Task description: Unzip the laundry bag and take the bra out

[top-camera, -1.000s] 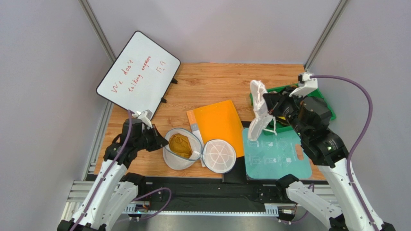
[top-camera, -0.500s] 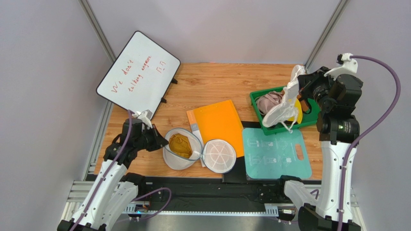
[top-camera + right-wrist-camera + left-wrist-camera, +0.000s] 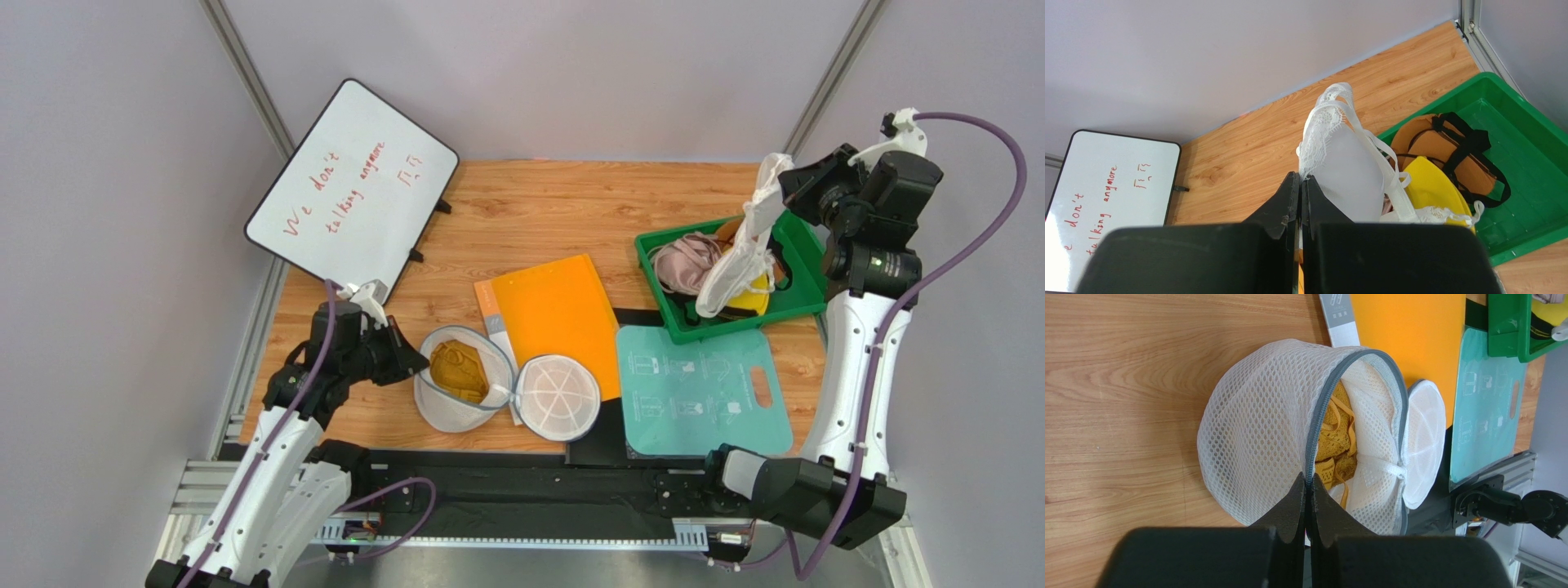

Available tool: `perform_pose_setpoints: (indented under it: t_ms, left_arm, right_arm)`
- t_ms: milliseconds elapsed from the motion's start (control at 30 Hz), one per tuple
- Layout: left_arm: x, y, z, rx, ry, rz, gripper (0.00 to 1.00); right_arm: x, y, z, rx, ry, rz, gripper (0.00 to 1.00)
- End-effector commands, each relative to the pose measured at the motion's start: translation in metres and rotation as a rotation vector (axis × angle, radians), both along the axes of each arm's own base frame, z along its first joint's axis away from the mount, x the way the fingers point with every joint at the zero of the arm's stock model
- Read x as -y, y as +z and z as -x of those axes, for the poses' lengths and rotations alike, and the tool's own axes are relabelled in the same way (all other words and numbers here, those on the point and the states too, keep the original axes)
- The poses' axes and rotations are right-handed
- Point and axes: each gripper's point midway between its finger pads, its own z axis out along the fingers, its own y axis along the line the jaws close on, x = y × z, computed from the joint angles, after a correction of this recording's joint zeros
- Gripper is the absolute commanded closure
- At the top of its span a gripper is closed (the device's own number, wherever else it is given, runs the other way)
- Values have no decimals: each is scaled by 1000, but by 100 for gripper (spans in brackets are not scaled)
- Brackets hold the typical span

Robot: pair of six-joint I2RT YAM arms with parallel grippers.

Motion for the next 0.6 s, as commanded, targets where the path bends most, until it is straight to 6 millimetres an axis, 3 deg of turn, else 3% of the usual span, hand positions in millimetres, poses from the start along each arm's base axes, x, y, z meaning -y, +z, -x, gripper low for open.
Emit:
perform_pose_setpoints:
  t_ms: [0, 333, 567]
  left_arm:
    - [3, 18, -6, 71, -25, 11, 100]
    - [4, 19, -5, 71, -34, 17, 100]
    - [3, 19, -5, 72, -29, 15, 100]
  right_arm:
    - [-2, 23, -9, 83, 28, 8, 100]
    - [20, -59, -24, -70, -75, -33, 100]
    - [61, -101, -31, -180, -276, -7, 100]
